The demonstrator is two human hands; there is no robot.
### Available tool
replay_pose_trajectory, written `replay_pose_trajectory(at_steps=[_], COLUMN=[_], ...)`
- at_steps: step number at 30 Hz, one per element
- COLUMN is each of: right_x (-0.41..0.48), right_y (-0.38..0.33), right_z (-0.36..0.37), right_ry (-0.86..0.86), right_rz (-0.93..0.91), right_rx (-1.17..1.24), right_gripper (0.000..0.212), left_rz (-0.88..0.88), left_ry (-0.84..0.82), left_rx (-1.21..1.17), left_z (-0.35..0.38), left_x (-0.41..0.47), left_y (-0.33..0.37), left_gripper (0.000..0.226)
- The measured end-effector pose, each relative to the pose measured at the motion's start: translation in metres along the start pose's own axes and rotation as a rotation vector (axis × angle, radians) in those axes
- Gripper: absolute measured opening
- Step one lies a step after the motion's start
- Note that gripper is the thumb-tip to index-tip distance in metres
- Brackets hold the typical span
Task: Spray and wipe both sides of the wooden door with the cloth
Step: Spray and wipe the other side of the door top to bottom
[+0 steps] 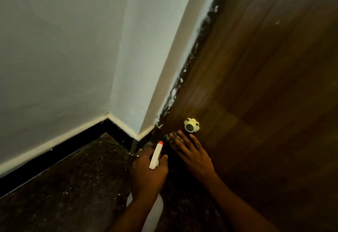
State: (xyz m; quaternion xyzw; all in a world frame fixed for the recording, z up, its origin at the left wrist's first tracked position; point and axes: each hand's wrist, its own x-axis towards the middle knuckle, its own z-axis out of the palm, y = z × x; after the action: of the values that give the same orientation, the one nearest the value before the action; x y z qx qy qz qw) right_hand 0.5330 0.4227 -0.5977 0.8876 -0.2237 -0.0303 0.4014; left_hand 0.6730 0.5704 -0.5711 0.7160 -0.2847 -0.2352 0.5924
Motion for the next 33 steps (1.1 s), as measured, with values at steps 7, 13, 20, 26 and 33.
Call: replay_pose_trajectory(at_steps=[7, 13, 20, 26, 33], right_x=[-0.087, -0.031, 0.038, 0.077, 0.062], right_y=[0.085, 0.181, 0.322, 0.445, 0.496], right_z=[-0.049, -0.171, -0.352, -0.499, -0.613], right_ry=[0.218, 0.747, 0.759, 0.606, 0.306], right_rz=[0.241, 0.789, 0.974, 0.891, 0.952], right_rx=[0.2, 0.487, 0.615, 0.679, 0.9], right_gripper=[0.05, 0.05, 0.071, 0.061, 0.091], left_rz=[0.134, 0.217, 0.239, 0.286, 0.292], left_ry=[-0.038, 0.076, 0.007, -0.098, -0.167], left_rx=[-0.07, -0.105, -0.184, -0.155, -0.08], left_z=[0.014, -0.004, -0.043, -0.103, -0.157], left_x=[-0.007, 0.016, 0.024, 0.036, 0.041], left_y=[0.062, 0.183, 0.416, 0.626, 0.8], left_gripper=[0.019, 0.023, 0.014, 0.006, 0.018])
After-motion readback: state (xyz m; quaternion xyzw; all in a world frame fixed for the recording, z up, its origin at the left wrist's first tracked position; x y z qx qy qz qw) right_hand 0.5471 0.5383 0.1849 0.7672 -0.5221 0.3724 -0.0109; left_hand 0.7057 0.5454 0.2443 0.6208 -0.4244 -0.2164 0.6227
